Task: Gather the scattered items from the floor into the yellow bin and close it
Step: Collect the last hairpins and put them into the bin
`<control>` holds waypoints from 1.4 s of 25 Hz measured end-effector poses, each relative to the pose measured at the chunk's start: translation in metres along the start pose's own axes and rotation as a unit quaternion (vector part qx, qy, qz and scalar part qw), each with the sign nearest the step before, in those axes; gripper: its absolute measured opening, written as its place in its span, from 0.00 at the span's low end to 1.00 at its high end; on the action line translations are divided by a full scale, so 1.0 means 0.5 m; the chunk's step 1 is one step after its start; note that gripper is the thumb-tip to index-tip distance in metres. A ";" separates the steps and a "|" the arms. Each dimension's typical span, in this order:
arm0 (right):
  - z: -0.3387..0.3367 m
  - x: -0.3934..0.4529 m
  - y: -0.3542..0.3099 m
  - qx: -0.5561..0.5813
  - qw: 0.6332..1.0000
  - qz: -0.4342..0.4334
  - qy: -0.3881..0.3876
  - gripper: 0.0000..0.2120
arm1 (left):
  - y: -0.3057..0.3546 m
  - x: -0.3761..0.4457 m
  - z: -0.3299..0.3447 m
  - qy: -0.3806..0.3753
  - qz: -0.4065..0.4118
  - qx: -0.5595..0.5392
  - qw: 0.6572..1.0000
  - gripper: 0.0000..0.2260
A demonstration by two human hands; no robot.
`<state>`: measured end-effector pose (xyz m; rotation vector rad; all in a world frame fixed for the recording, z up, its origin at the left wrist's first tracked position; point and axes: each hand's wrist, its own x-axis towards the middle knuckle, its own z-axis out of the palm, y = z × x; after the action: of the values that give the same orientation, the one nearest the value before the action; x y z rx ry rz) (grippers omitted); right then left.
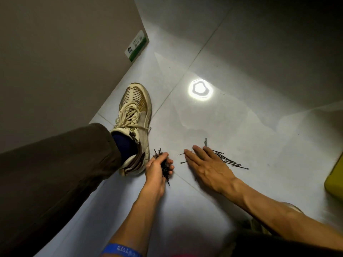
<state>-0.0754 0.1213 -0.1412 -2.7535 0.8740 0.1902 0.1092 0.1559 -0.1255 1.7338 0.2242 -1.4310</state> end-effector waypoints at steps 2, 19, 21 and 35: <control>0.000 -0.039 0.017 0.017 0.998 0.035 0.045 0.22 | -0.014 0.007 0.019 0.010 0.011 0.031 0.999 0.03; -0.013 -0.082 0.019 0.101 0.920 0.373 -0.069 0.45 | -0.069 -0.035 0.117 -0.038 0.015 0.080 0.996 0.03; -0.013 -0.059 0.012 0.099 0.928 0.354 -0.064 0.37 | -0.071 -0.038 0.112 -0.043 0.007 0.078 0.996 0.02; -0.050 -0.035 0.050 -0.004 0.964 0.263 -0.027 0.08 | -0.046 -0.049 0.136 -0.056 -0.009 0.031 0.998 0.03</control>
<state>-0.1028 0.1046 -0.1187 -2.4460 1.5733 0.3602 0.0382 0.1317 -0.1141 1.6991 0.1370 -1.5566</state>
